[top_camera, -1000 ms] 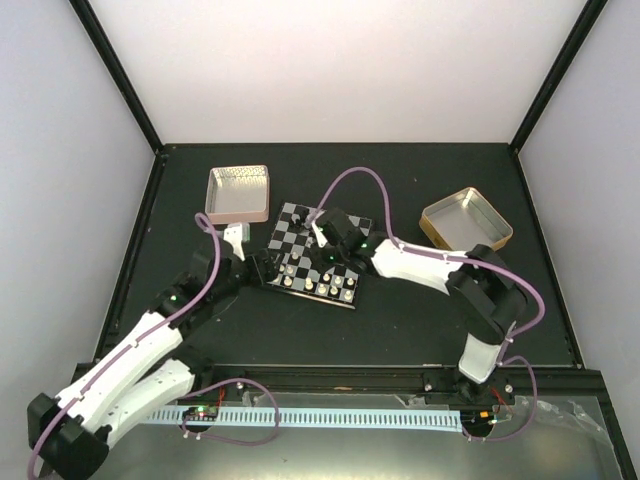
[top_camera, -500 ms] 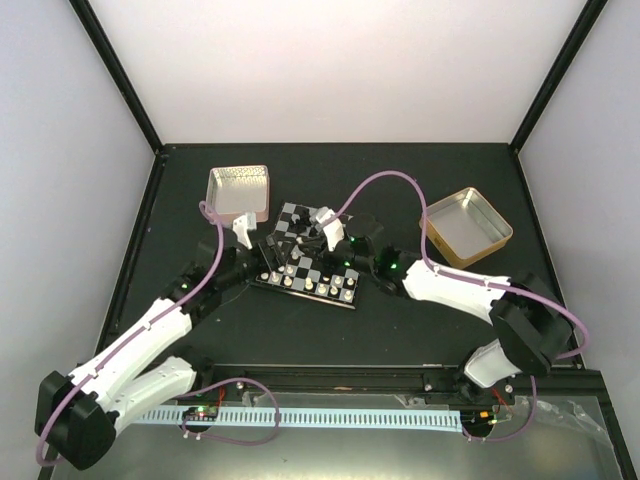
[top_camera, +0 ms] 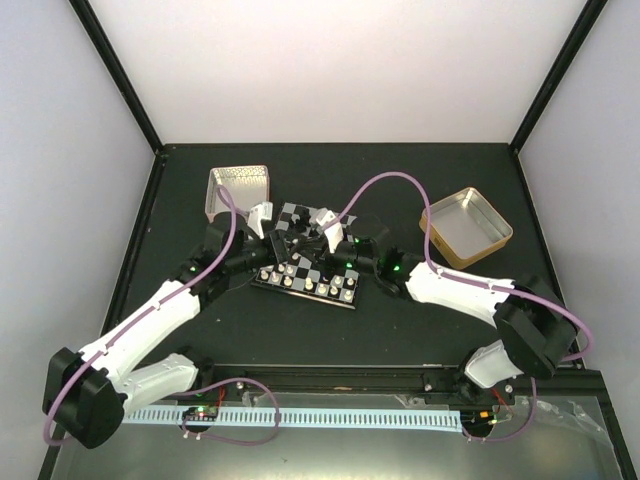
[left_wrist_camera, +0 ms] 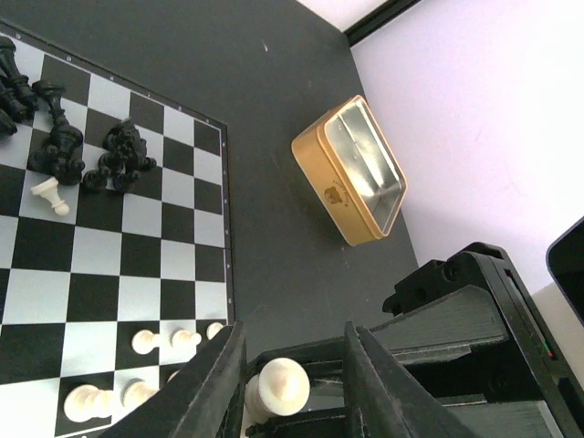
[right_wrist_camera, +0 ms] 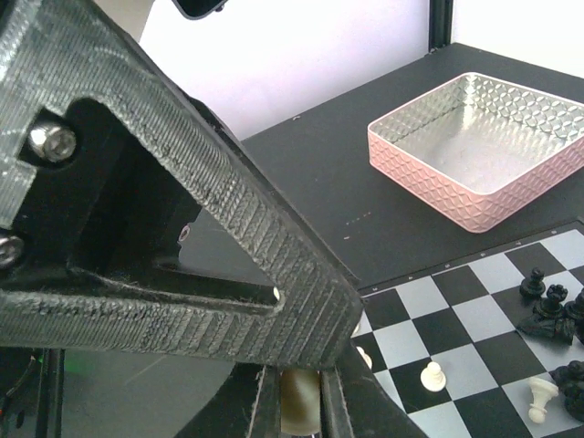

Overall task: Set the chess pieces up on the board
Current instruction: Place the chess piece on the chessboard.

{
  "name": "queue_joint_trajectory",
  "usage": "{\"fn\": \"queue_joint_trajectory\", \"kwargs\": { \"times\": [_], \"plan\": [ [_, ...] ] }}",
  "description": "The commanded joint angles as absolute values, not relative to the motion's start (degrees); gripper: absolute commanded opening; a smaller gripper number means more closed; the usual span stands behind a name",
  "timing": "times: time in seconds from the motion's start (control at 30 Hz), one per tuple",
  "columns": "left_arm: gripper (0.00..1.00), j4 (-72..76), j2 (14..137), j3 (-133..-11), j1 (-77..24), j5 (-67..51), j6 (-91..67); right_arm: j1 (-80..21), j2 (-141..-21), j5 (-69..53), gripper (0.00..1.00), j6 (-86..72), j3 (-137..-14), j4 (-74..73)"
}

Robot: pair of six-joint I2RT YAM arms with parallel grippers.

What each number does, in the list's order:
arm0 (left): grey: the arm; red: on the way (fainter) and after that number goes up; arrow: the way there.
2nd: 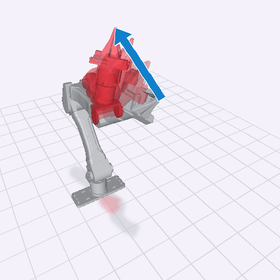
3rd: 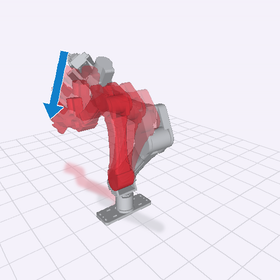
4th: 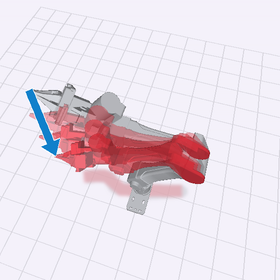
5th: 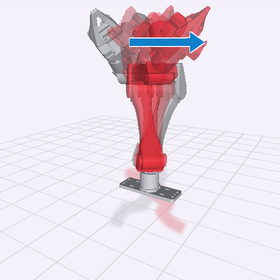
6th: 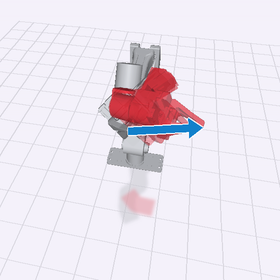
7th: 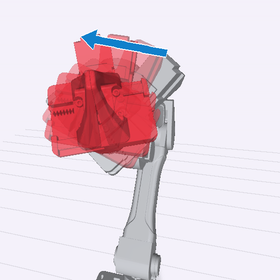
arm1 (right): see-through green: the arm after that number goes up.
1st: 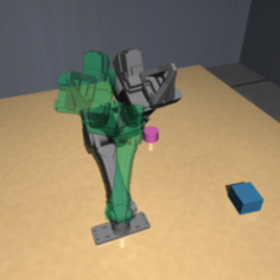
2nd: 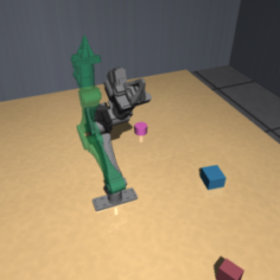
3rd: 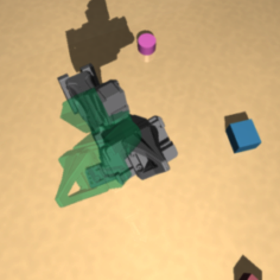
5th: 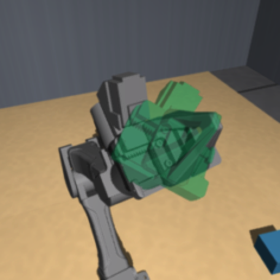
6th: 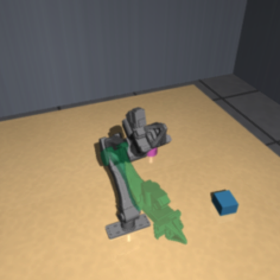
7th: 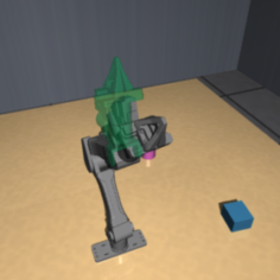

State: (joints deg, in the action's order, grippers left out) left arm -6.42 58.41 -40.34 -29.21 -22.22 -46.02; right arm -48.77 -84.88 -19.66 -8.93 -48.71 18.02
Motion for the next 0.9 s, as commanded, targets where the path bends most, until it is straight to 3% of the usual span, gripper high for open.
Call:
{"fn": "queue_joint_trajectory", "kwargs": {
  "times": [0.0,0.3,0.47,0.57,0.87],
  "plan": [
    [0.27,-8.30,58.94,-42.49,-28.89,-24.47,-43.86,-48.93,-83.74,-19.81,0.02,-7.80,-49.13,20.09],
    [0.03,-11.43,57.97,-42.92,-28.92,-24.63,-40.78,-48.87,-84.11,-18.50,0.10,-9.79,-50.72,18.34],
    [0.02,-13.76,56.04,-42.50,-28.91,-20.77,-37.86,-48.88,-83.72,-17.36,0.36,-11.61,-52.27,13.48],
    [0.02,-14.54,54.57,-41.21,-29.00,-16.58,-35.35,-48.87,-81.58,-14.97,0.46,-14.06,-51.12,11.35],
    [0.02,-12.68,54.48,-35.40,-34.26,-2.52,-30.42,-48.88,-74.73,4.38,0.51,-26.81,-46.85,1.05]
  ]
}}
